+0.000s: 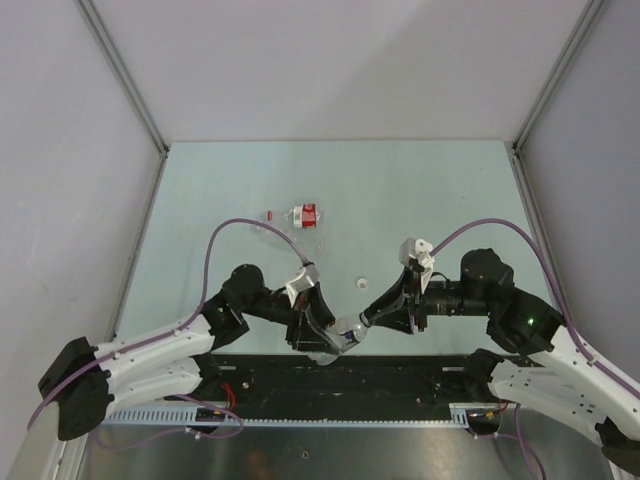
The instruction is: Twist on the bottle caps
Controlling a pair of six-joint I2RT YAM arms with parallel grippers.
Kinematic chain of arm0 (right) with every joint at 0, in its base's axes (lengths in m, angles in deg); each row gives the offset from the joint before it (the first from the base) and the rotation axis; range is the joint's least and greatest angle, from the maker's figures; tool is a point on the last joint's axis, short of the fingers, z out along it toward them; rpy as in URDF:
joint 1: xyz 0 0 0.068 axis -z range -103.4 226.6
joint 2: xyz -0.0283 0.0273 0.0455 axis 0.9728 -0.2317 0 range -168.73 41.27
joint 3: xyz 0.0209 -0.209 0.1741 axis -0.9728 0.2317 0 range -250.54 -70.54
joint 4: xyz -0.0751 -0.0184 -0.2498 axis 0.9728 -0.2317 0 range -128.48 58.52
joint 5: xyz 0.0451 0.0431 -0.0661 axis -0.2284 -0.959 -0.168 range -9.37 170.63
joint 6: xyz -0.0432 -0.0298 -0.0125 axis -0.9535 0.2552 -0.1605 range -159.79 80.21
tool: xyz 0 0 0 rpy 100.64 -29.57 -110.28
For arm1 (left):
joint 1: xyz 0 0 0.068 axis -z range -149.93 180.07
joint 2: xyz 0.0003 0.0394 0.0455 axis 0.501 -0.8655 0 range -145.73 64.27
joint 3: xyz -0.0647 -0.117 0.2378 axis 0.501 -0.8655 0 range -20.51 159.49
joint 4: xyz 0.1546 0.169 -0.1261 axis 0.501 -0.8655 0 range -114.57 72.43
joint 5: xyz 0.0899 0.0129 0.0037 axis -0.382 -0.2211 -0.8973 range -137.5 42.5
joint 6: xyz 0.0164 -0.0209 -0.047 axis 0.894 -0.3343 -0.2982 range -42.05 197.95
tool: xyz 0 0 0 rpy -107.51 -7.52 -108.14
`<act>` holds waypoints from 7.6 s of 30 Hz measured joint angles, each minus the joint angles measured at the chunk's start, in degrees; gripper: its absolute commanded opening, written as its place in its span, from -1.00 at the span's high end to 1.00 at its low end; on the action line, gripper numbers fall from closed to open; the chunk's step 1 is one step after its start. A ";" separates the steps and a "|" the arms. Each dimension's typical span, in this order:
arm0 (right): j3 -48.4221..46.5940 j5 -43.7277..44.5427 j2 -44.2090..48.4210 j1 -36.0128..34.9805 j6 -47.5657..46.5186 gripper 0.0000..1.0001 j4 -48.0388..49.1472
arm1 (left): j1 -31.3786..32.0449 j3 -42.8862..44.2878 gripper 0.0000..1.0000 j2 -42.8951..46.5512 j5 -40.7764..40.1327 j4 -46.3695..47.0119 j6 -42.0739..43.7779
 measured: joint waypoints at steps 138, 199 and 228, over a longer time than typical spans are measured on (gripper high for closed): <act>-1.11 33.81 8.90 -16.11 5.66 -0.97 3.02 | 1.75 3.50 1.00 4.79 -34.23 -5.60 26.62; 0.57 16.59 -5.27 -16.09 -24.85 0.69 8.76 | 1.60 3.02 1.00 6.43 -16.11 -20.55 41.09; -5.77 65.88 -20.50 -15.39 33.97 0.41 12.31 | 1.77 8.94 1.00 -1.81 -49.09 -18.93 39.15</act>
